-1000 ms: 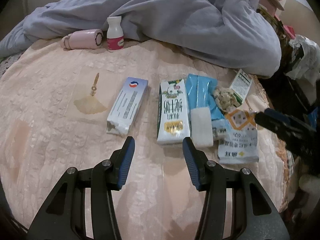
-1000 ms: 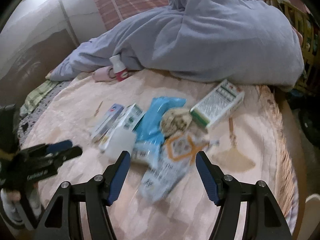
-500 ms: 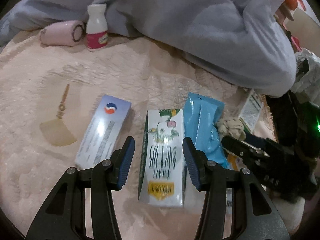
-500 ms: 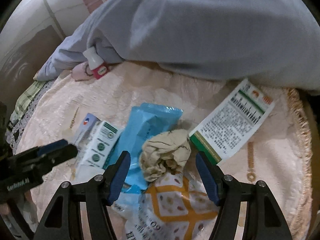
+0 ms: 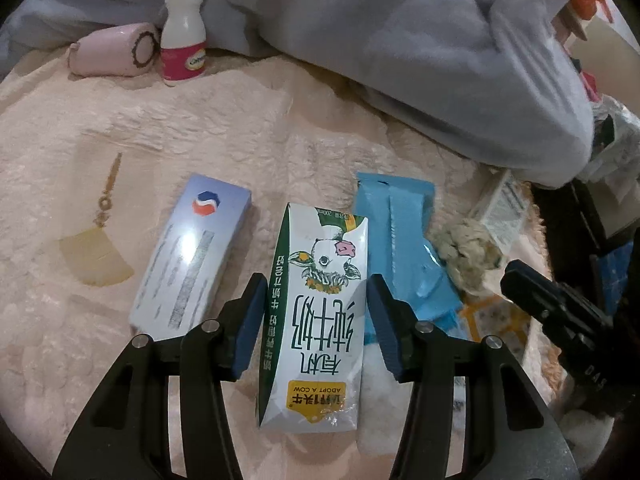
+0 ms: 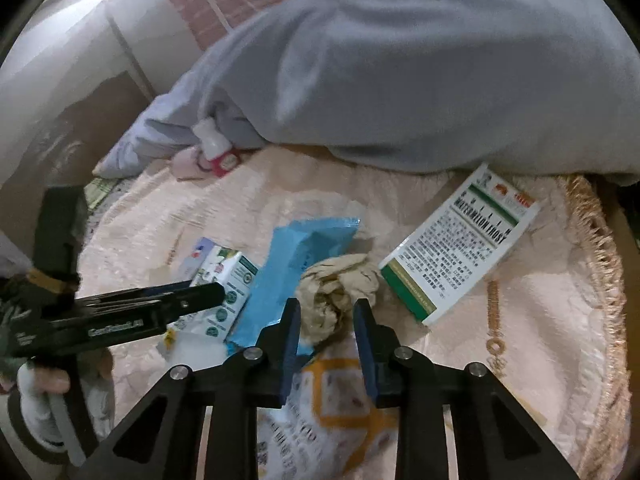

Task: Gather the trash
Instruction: 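Grasp the milk carton with the left gripper while the right gripper grasps the crumpled paper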

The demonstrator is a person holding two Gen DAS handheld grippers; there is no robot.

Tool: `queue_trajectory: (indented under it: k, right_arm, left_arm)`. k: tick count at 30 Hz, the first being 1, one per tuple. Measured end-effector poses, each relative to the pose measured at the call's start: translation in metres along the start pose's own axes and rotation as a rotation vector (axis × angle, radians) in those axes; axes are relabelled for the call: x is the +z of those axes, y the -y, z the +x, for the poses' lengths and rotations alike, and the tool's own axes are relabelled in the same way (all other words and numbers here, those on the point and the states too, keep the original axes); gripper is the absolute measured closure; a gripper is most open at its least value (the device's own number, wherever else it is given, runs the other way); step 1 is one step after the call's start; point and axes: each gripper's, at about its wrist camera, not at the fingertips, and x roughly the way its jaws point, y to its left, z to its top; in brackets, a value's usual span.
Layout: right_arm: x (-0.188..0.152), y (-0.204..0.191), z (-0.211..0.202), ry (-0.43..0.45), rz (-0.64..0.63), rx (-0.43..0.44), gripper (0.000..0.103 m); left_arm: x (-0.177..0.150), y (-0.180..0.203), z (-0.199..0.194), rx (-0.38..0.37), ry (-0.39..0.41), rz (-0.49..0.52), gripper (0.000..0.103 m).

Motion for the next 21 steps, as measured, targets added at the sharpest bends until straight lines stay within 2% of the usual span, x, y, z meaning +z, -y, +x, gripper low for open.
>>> queue_trajectory:
  k: [4, 7, 8, 9, 11, 16, 17, 18, 19, 21]
  right_arm:
    - [-0.003, -0.006, -0.021, 0.023, -0.017, 0.003, 0.078]
    - [0.0, -0.008, -0.021, 0.011, -0.017, -0.038, 0.077]
    - [0.002, -0.009, -0.017, 0.005, -0.018, -0.058, 0.066]
    - [0.004, -0.009, -0.014, -0.003, -0.017, -0.076, 0.049]
    - [0.009, -0.011, -0.004, -0.017, -0.017, -0.076, 0.043]
    - [0.02, -0.007, 0.038, -0.095, -0.004, -0.092, 0.043]
    - [0.02, -0.004, 0.045, -0.103, 0.004, -0.093, 0.052]
    - [0.019, -0.001, 0.05, -0.108, 0.01, -0.098, 0.068]
    - [0.017, 0.002, 0.053, -0.103, 0.018, -0.106, 0.071]
    - [0.013, 0.007, 0.045, -0.068, 0.044, -0.068, 0.075]
  left_arm:
    - [-0.004, -0.006, -0.025, -0.011, 0.021, -0.014, 0.054]
    - [-0.009, -0.007, -0.041, -0.006, 0.034, -0.009, 0.054]
    - [-0.011, -0.007, -0.043, -0.005, 0.035, -0.007, 0.054]
    - [-0.013, -0.007, -0.046, -0.005, 0.036, -0.006, 0.054]
    - [-0.016, -0.008, -0.052, -0.012, 0.035, -0.005, 0.054]
    - [-0.021, -0.011, -0.061, -0.02, 0.04, 0.003, 0.054]
    - [-0.021, -0.012, -0.062, -0.023, 0.038, 0.002, 0.054]
    - [-0.022, -0.012, -0.062, -0.026, 0.036, 0.001, 0.054]
    - [-0.022, -0.012, -0.064, -0.03, 0.036, 0.0, 0.054]
    - [-0.023, -0.01, -0.067, -0.042, 0.042, 0.003, 0.054]
